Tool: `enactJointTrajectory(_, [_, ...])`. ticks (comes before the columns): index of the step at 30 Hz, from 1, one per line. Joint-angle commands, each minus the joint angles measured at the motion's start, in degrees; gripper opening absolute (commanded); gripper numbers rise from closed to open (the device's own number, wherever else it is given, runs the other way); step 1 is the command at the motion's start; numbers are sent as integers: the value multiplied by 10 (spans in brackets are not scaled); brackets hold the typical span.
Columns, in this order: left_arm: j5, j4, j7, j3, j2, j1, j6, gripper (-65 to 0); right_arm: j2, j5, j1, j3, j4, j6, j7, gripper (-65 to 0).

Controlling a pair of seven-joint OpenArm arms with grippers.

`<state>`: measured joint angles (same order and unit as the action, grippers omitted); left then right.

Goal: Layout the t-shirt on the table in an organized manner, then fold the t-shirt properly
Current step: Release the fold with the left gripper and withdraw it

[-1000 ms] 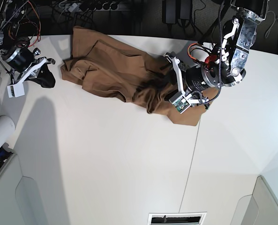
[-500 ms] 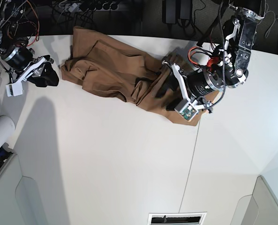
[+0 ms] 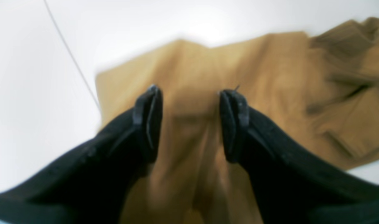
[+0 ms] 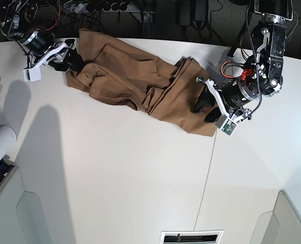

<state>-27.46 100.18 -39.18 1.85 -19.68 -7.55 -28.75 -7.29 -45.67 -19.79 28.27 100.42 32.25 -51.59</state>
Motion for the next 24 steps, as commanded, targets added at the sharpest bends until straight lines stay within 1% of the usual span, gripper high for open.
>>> enactJointTrajectory(1, [-6, 6, 12, -3, -4, 7, -2, -325, 2, -14, 3, 3, 7, 3, 20, -275])
enactJointTrajectory(6, [2, 6, 13, -3, -4, 8, -2, -325, 34, -12, 3, 2, 7, 3, 23, -275])
enactJointTrajectory(11, [6, 5, 13, -3, -4, 7, -2, -325, 56, -21, 6, 1, 7, 4, 27, -275])
enactJointTrajectory(17, [6, -9, 17, -3, -5, 7, -2, -325, 65, -21, 14, 0, 7, 4, 31, -275])
enactJointTrajectory(20, [7, -20, 16, -3, -5, 7, -2, -325, 65, -4, 14, -5, 5, 3, 36, -275])
enactJointTrajectory(24, [-6, -25, 15, -3, -22, 7, -3, -326, 65, 16, 14, -26, -14, 3, 47, -275])
